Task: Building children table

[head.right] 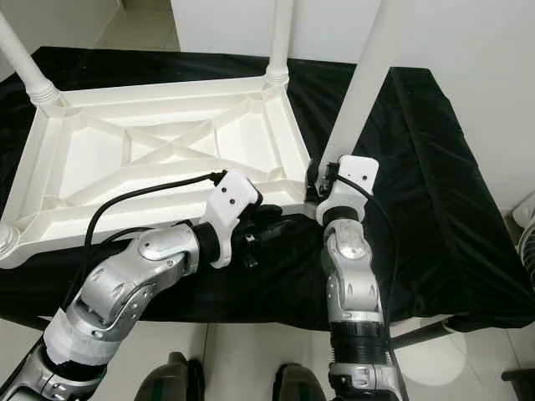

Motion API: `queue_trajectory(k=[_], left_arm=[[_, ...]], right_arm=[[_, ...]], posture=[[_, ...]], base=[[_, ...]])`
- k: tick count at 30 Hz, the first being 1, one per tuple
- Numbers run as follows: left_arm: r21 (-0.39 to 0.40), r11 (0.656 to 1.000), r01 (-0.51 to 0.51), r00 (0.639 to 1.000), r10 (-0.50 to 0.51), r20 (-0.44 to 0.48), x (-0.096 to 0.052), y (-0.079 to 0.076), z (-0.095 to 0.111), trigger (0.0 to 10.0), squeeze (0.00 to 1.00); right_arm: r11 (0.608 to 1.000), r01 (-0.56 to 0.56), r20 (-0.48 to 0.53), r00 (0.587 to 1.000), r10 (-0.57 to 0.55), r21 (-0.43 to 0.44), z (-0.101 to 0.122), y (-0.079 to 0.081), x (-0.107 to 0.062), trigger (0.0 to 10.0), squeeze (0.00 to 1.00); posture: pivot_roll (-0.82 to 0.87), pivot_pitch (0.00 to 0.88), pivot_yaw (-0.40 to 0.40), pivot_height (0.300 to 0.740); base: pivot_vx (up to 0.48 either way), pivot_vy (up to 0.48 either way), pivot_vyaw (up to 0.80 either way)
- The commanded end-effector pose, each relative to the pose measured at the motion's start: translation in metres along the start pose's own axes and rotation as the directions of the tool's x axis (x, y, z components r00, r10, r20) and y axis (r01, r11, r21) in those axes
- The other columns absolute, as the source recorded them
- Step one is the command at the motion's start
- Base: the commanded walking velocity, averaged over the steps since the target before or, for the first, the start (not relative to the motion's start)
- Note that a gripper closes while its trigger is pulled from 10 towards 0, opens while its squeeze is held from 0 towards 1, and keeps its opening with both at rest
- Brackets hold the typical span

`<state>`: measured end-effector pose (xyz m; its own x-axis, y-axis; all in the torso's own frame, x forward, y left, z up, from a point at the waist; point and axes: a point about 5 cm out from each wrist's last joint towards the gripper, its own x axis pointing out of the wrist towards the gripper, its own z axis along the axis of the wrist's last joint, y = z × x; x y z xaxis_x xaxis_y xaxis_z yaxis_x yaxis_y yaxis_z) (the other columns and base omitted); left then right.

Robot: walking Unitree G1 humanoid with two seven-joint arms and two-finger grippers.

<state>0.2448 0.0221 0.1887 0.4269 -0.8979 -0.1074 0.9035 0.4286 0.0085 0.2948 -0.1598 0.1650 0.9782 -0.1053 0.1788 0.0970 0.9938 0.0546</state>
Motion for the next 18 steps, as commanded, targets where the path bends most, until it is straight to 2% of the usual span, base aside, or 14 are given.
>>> queue_trajectory(k=[1, 8, 11, 18], left_arm=[[-0.004, 0.999, -0.045, 0.999, 0.045, 0.001, 0.000, 0.005, 0.000, 10.0, 0.00], [-0.017, 0.993, -0.121, 0.992, 0.121, 0.023, -0.001, 0.016, 0.003, 10.0, 0.00], [-0.025, 0.988, -0.153, 0.987, 0.154, 0.040, 0.000, 0.021, 0.005, 10.0, 0.00], [0.004, 0.990, -0.142, 0.989, 0.141, 0.045, 0.004, 0.021, 0.005, 10.0, 0.00]], right_arm=[[1.000, -0.021, 0.025, 0.999, 0.021, 0.009, 0.002, 0.000, -0.005, 10.0, 0.00], [0.997, -0.077, 0.043, 0.996, 0.077, -0.002, 0.001, -0.004, -0.021, 10.0, 0.00], [0.997, -0.071, 0.017, 0.997, 0.071, -0.014, -0.005, -0.013, -0.032, 10.0, 0.00], [0.998, -0.057, -0.004, 0.998, 0.057, -0.006, -0.009, -0.016, -0.042, 10.0, 0.00]], posture=[[-0.02, 0.080, 0.015, 0.740], [-0.03, 0.084, 0.020, 0.740], [-0.04, 0.087, 0.024, 0.740], [-0.05, 0.092, 0.034, 0.740]], base=[[0.000, 0.000, 0.00], [0.000, 0.000, 0.00], [0.000, 0.000, 0.00], [0.000, 0.000, 0.00]])
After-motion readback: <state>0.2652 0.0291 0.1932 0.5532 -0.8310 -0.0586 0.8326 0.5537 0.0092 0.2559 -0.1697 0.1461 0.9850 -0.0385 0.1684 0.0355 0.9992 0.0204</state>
